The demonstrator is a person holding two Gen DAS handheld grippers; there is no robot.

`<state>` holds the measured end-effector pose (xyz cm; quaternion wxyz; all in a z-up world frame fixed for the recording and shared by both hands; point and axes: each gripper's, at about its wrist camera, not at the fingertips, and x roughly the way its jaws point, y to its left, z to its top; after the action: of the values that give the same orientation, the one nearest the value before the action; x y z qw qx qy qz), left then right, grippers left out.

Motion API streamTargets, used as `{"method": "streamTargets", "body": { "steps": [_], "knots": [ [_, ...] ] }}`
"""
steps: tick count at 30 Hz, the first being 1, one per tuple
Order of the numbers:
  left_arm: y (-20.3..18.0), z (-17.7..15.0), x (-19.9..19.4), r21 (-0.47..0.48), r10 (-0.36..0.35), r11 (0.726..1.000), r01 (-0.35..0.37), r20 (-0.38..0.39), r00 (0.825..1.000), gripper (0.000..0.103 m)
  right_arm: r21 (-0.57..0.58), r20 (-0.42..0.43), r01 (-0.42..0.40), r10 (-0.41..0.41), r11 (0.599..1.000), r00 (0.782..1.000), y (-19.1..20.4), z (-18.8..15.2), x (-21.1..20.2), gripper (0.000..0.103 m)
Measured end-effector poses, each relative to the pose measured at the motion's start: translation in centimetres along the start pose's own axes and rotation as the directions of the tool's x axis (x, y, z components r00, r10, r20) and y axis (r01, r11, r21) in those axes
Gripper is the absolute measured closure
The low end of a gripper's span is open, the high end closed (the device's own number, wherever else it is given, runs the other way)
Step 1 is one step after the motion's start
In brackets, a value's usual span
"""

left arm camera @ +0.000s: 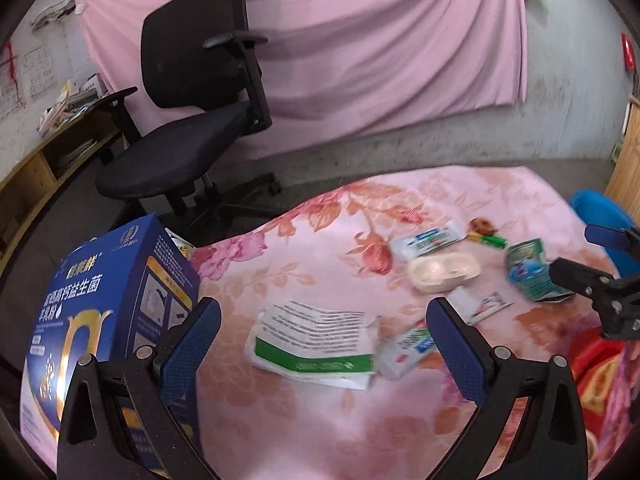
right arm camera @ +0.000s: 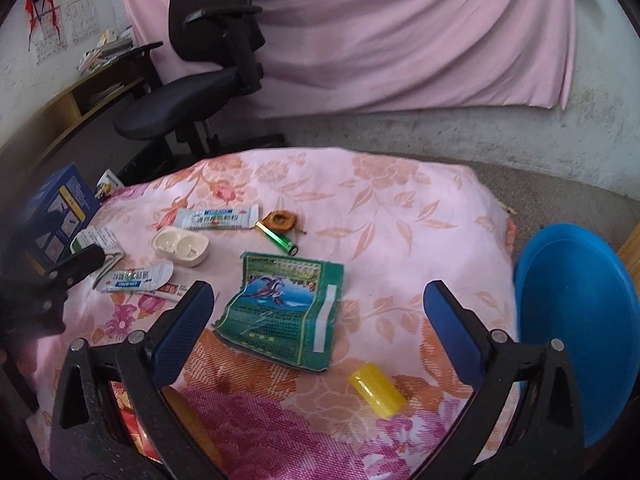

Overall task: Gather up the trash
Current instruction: 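Grasp the green packet with the right tool while the left tool grasps the white-green box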

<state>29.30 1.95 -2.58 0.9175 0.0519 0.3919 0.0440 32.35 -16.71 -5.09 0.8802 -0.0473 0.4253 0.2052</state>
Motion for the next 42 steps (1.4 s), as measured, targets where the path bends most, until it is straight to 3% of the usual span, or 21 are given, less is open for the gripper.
{"method": "streamTargets", "body": {
  "steps": [9, 16, 19, 21, 24, 27, 29, 35, 42],
  "knots": [
    [-0.7, -1.1, 1.2, 0.084, 0.044, 0.996, -0.041, -0.028, 0.999, 0.003, 0.004, -0.153, -0.058, 0.058, 0.998, 0.987, 0.2, 0.0, 3.1, 0.0],
    [0.3, -1.6, 2.9, 0.011, -0.075, 0.997, 0.077, -0.125, 0.989, 0.007, -0.029, -0.156, -0.026, 0.021, 0.999, 0.988, 0.3, -0.3, 2.7, 0.0],
    [0.7, -1.7, 3.1, -0.021, -0.112, 0.994, 0.11, -0.132, 0.985, 0.008, -0.039, -0.152, -0.032, 0.026, 0.999, 0.988, 0.2, -0.4, 2.5, 0.006],
    [0.8, -1.7, 3.1, -0.037, -0.131, 0.991, 0.127, -0.136, 0.982, 0.01, -0.03, -0.147, -0.036, 0.031, 0.999, 0.989, -0.1, -0.4, 2.4, 0.012],
    [1.2, -1.7, 3.1, -0.069, -0.174, 0.984, 0.166, -0.137, 0.975, 0.021, -0.015, -0.143, -0.055, 0.052, 0.998, 0.988, -0.5, -0.5, 2.2, 0.013],
    [0.9, -1.6, 2.8, -0.066, -0.176, 0.983, 0.169, -0.135, 0.975, 0.024, -0.012, -0.139, -0.063, 0.061, 0.998, 0.988, -0.6, -0.5, 2.1, 0.013],
    [0.9, -1.5, 2.6, -0.055, -0.187, 0.982, 0.182, -0.127, 0.974, 0.034, -0.009, -0.137, -0.067, 0.065, 0.998, 0.988, -0.6, -0.5, 2.0, 0.013],
    [0.0, -1.8, 2.3, -0.036, -0.215, 0.977, 0.212, -0.122, 0.969, 0.035, -0.006, -0.137, -0.07, 0.069, 0.998, 0.988, -0.6, -0.5, 2.1, 0.013],
    [0.3, -2.3, 1.4, -0.099, -0.269, 0.961, 0.26, -0.093, 0.959, 0.037, -0.009, -0.143, -0.068, 0.067, 0.998, 0.987, -0.6, -0.5, 2.1, 0.013]
  ]
}}
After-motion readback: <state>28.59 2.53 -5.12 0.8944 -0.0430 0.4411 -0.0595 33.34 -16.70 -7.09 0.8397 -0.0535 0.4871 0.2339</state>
